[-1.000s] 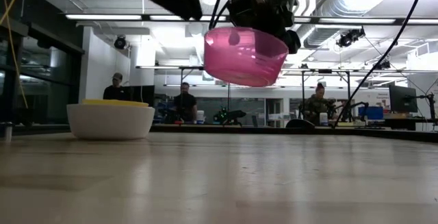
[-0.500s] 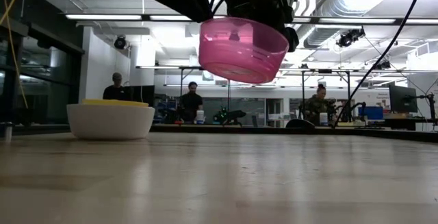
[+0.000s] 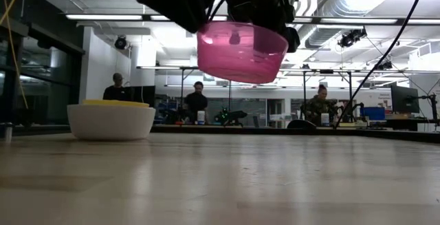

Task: Nest bowls inside each other
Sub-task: Stack the red bowl on the yellow bowl

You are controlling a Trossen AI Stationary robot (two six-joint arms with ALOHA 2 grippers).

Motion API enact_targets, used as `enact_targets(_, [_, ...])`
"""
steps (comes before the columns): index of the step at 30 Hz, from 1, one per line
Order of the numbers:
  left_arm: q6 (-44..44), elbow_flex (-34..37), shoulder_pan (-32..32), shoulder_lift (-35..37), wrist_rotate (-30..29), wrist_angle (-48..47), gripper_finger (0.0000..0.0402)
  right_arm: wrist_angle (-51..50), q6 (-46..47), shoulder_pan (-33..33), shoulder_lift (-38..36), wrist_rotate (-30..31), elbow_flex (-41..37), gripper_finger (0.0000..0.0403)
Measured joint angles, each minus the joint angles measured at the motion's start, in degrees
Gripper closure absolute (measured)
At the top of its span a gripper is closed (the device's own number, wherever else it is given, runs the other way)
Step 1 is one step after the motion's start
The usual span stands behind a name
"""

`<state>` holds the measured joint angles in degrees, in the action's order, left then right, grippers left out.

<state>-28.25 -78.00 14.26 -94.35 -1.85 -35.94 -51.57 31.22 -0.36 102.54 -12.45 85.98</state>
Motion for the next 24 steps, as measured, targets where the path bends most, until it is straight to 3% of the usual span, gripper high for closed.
enact_targets(8, [-0.61,-0.03,0.00,-1.31,-0.26,-0.02,0.0330,0.93,0.00,0.00,0.00,-1.12,0.00,0.0399])
enact_targets(16, [-0.94,-0.08,0.04,-1.31,-0.08,0.31,0.0393,1.68,-0.04,-0.02,0.04,-1.25,0.00,0.0399])
enact_targets(24, [-1.40,-0.08,0.04,-1.31,-0.15,-0.10,0.0398,1.78,-0.04,-0.02,0.04,-1.66,0.02,0.0399])
